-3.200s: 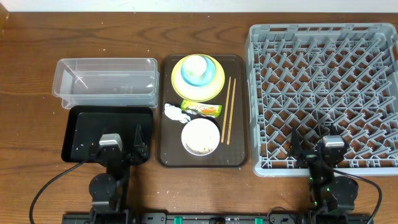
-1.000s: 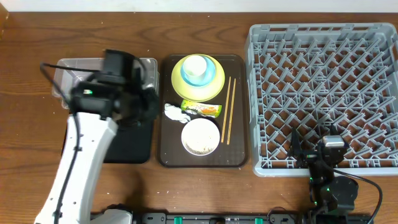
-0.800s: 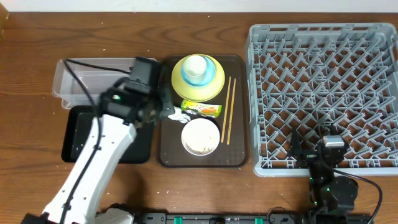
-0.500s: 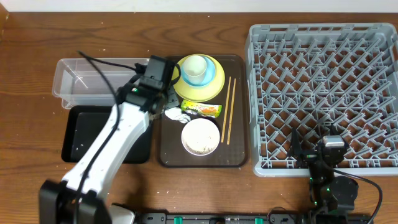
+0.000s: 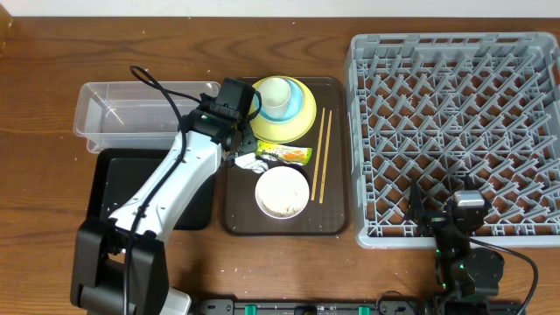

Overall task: Sort waste into correct bins and load items into the dishwasher rack
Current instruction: 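Move the left gripper over the crumpled white tissue on the brown tray, then lower the left gripper and close it on the white tissue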

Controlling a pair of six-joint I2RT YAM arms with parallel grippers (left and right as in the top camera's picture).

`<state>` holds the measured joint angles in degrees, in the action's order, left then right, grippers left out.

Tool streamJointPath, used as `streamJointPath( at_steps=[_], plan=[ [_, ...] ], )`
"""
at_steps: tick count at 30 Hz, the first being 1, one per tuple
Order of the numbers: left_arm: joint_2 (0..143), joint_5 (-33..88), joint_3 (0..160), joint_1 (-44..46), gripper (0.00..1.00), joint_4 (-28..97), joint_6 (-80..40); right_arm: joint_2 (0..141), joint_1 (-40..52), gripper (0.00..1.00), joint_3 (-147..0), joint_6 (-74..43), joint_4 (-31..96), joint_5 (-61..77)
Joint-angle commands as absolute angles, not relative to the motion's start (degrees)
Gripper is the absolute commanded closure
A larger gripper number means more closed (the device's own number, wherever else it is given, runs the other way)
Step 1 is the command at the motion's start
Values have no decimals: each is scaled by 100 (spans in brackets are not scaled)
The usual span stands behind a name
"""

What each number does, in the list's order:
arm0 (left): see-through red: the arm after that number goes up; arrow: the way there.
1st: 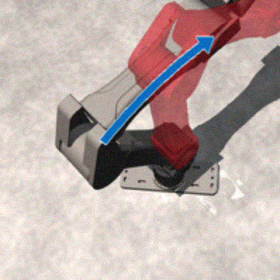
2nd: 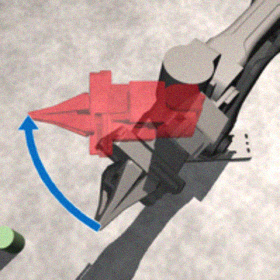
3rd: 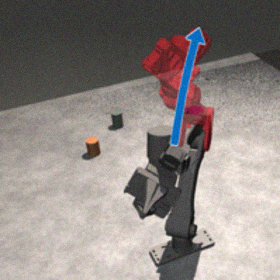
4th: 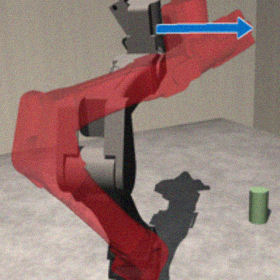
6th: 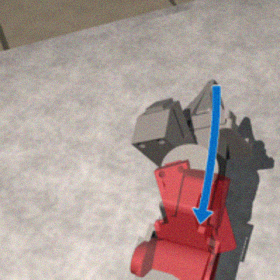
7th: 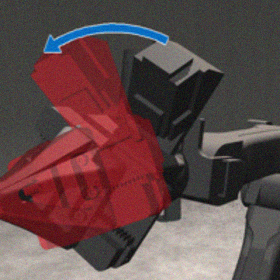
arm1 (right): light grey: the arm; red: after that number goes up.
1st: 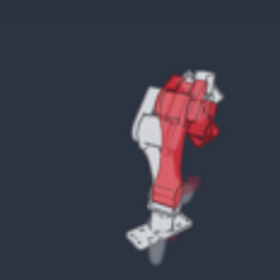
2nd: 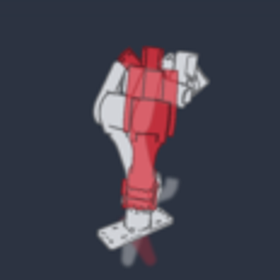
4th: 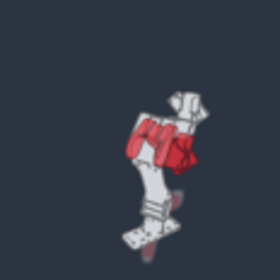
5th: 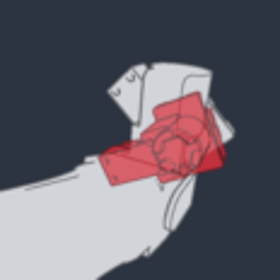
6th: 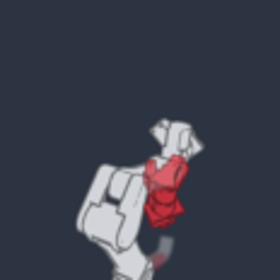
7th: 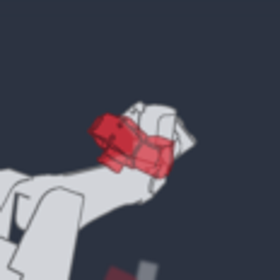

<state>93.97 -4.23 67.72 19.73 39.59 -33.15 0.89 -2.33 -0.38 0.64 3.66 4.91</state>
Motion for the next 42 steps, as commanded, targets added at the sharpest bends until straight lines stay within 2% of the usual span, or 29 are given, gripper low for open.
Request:
streamJointPath(
  at_steps=[1,17,24,30,42],
  plan=[
    [9400,-257,6718,1999,45,3953,-3330,64,-217,1,-32,30,390,471],
    [9452,-261,6608,2211,46,3798,-3332,64,-217,1,-32,30,388,471],
    [9452,-261,6213,2211,46,3232,-3336,64,-217,1,-32,30,390,471],
    [9454,-703,5979,2211,46,3070,-3876,64,-217,1,-32,30,390,471],
    [9804,-705,5968,2211,46,2808,-3892,64,-217,1,-32,30,390,471]
  ],
)
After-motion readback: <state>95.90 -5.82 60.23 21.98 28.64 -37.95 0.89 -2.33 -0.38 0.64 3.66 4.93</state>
